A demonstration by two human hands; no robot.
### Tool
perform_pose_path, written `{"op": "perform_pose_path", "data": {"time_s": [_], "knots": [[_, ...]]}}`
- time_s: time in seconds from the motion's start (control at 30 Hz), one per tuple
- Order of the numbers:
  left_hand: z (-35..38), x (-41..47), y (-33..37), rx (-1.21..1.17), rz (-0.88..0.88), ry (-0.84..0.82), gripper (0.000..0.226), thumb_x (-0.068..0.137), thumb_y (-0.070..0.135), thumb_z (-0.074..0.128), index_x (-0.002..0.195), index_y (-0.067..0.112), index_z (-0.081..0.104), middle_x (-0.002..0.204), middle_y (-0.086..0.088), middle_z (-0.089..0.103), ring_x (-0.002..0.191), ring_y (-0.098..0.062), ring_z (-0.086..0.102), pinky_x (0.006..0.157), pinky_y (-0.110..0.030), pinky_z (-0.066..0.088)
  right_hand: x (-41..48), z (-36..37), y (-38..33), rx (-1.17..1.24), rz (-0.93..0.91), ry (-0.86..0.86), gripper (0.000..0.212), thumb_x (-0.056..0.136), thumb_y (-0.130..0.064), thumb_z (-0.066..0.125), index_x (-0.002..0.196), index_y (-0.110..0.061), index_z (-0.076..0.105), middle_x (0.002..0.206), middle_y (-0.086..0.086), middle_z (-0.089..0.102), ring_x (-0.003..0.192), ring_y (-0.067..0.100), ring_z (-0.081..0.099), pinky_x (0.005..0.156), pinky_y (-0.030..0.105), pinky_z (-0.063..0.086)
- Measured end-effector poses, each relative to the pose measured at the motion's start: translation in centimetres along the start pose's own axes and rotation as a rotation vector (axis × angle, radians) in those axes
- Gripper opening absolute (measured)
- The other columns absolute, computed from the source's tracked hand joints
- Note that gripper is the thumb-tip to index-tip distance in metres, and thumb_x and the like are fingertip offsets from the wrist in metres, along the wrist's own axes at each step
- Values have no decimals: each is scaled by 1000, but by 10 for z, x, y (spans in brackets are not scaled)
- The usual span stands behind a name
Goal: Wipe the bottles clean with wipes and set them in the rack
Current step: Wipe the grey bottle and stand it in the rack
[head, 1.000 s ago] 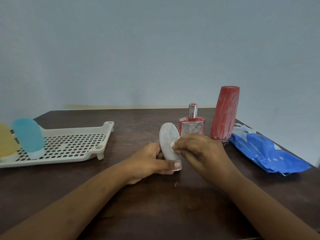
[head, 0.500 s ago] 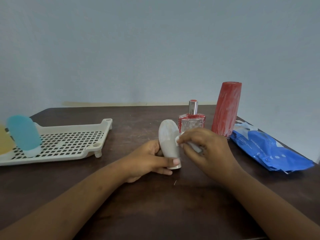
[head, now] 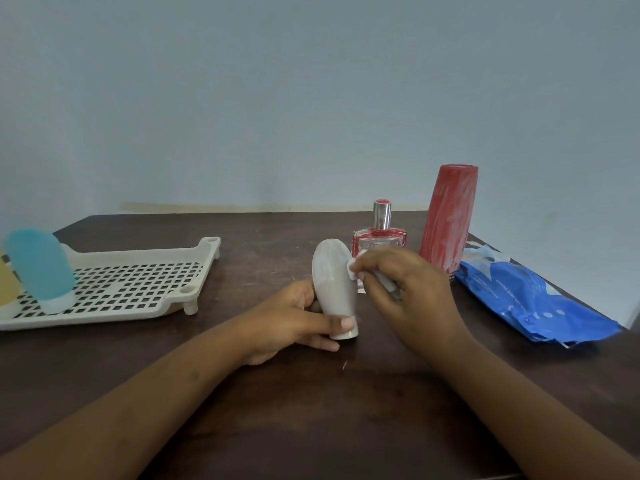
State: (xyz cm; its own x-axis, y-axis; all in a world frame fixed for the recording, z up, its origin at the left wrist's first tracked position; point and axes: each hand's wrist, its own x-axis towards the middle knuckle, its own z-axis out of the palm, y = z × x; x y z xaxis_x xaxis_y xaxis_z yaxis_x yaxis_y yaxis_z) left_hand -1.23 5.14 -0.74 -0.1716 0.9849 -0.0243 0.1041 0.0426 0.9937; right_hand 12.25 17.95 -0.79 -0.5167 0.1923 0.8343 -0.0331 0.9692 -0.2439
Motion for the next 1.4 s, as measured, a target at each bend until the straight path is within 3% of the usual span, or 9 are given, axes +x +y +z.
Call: {"op": "perform_pose_path", "data": {"time_s": [0.2,0.37,0.57,0.8,1.07,1.23,1.4], "knots": [[0,-1,0,22,5,-19,34,83,6,68,115,14,60,109,-9,70,98,-15,68,73,-23,56,-4,-1,-4,-16,-66,11,15,87,-12,58,96,-11,70,100,-4,67,99,1,57,88,8,42],[0,-1,-1,26,-1,-16,35,83,7,68,116,12,59,105,-7,70,97,-14,68,72,-23,56,-2,0,-1,14,2,40,15,86,-13,56,91,-13,69,96,-6,67,96,-2,56,85,4,39],[1,-1,1,34,2,-26,36,81,9,69,116,13,59,105,-5,71,99,-14,68,73,-23,55,-3,1,-3,20,-48,44,15,84,-4,61,96,-10,69,101,-3,67,100,2,58,88,12,44],[2,0,2,14,-6,-15,32,85,8,66,116,15,59,105,-4,71,98,-13,68,73,-23,56,-4,-2,-7,42,34,12,15,83,-4,66,90,-17,62,86,-16,60,83,-9,55,71,2,37],[2,-1,2,21,1,-25,35,84,8,67,117,17,57,104,-2,71,96,-12,69,73,-22,56,-3,1,-9,86,33,55,18,88,-8,61,98,-22,56,93,-12,63,84,3,60,66,18,48],[2,0,2,15,11,-30,29,86,8,66,113,17,60,96,3,72,92,-10,69,73,-22,56,-5,1,-10,117,13,-2,6,86,-20,56,91,-23,54,90,-9,64,85,3,61,68,19,48],[2,1,1,22,9,-26,30,85,8,66,113,16,59,95,3,71,90,-9,69,73,-22,56,-2,1,-9,127,68,81,2,90,-20,57,90,-19,55,87,-16,61,84,1,59,67,14,46]]}}
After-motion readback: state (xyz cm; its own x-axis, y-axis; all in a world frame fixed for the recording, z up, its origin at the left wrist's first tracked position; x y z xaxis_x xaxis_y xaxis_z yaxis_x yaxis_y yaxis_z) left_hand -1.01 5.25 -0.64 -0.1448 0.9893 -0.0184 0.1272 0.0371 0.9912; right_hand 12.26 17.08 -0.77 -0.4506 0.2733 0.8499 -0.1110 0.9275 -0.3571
